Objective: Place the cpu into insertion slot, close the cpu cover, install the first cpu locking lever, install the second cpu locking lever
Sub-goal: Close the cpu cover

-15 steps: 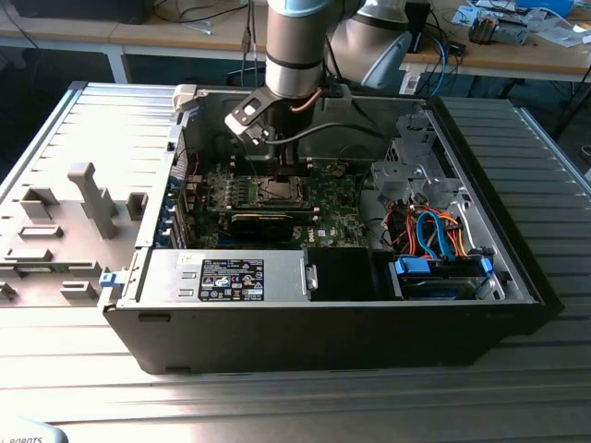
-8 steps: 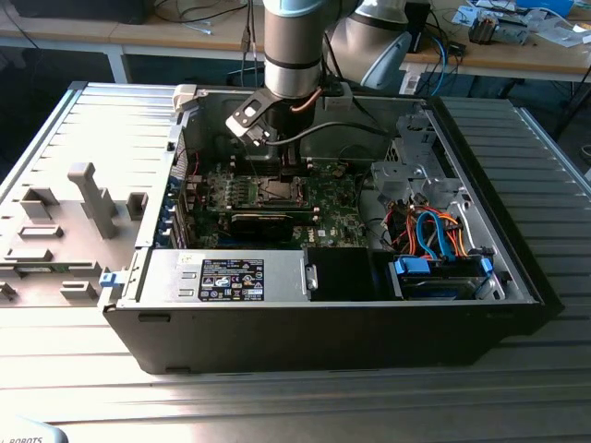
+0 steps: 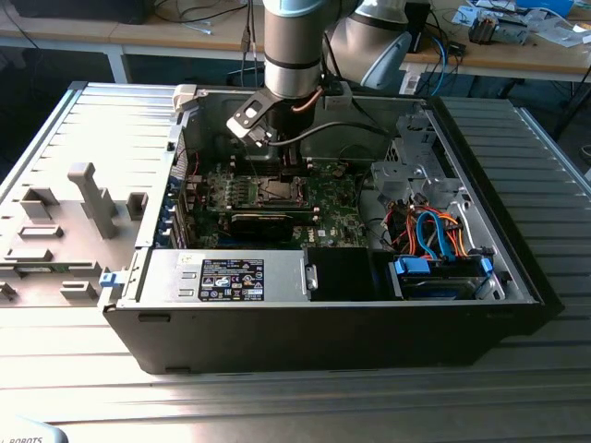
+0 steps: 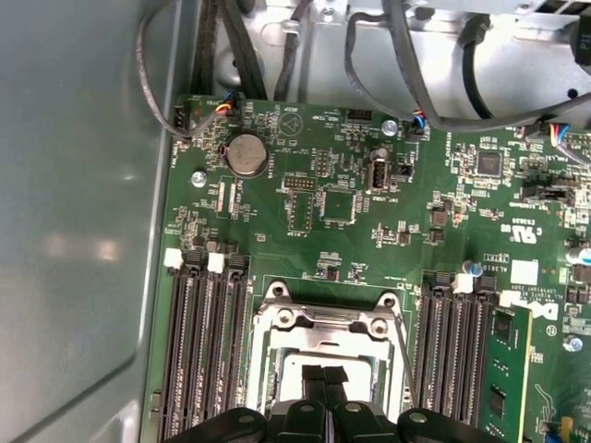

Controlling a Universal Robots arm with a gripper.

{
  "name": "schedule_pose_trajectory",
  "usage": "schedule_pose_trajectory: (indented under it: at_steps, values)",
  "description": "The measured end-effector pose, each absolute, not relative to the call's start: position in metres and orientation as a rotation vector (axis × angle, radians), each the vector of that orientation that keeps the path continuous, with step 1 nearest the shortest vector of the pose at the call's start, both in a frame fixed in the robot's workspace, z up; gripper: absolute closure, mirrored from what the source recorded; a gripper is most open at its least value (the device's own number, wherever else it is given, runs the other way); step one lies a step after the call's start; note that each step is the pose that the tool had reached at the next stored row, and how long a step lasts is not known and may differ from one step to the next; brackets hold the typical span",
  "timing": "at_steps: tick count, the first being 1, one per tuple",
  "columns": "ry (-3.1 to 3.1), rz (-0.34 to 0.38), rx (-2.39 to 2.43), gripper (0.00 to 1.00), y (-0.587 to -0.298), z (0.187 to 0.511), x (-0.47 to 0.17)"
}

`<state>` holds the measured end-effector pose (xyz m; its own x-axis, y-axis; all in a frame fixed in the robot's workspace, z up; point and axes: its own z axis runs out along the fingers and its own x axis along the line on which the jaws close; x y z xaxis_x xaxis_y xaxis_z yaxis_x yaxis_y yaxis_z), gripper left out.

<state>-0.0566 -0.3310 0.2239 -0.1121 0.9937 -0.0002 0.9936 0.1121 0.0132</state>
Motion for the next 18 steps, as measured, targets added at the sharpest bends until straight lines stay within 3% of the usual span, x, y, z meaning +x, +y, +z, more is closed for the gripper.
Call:
schedule_pose_trajectory:
  at_steps: [18]
  values:
    - [2.498, 0.017, 1.890, 0.89, -0.3310, 0.2239, -0.0566]
